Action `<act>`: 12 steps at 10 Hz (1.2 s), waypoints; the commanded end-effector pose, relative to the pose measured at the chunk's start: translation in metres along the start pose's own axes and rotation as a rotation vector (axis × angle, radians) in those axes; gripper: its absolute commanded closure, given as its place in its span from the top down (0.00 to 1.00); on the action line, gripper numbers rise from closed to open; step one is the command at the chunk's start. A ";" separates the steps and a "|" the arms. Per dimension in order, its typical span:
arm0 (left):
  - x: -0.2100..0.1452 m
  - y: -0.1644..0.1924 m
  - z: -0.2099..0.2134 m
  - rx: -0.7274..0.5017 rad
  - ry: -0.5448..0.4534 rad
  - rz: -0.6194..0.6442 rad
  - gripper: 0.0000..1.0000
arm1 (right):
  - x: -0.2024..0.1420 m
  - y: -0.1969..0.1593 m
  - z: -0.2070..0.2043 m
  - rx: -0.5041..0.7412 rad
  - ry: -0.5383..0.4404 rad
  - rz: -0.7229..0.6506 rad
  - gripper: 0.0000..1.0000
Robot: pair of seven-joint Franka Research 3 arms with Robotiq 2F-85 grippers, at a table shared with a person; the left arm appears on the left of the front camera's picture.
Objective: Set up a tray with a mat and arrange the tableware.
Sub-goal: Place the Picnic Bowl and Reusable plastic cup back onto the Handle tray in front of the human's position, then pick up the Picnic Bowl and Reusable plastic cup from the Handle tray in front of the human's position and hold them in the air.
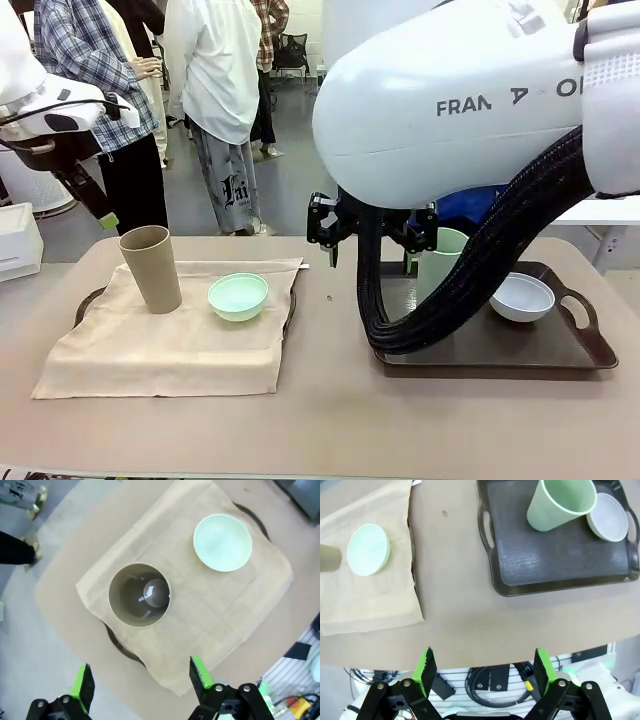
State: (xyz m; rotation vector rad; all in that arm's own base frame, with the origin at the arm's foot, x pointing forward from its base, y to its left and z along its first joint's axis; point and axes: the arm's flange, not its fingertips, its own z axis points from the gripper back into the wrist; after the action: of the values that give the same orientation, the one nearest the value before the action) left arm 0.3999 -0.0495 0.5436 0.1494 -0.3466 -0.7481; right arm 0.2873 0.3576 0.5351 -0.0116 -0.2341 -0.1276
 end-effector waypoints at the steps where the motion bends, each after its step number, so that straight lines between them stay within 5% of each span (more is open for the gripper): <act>1: -0.003 -0.002 0.002 0.000 -0.002 -0.021 1.00 | 0.002 0.000 -0.002 0.011 0.006 0.011 1.00; 9: 0.001 -0.001 0.001 -0.004 -0.005 -0.004 1.00 | 0.001 0.000 -0.001 -0.003 -0.001 -0.001 1.00; 12: 0.009 -0.050 0.008 -0.106 0.164 0.312 1.00 | 0.009 -0.076 0.014 -0.025 -0.004 0.114 1.00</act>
State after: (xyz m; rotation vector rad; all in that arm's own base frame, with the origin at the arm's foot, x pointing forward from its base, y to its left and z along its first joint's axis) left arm 0.3819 -0.0789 0.5304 0.1080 -0.2105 -0.5463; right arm 0.2902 0.3236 0.5481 -0.0408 -0.2492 -0.0553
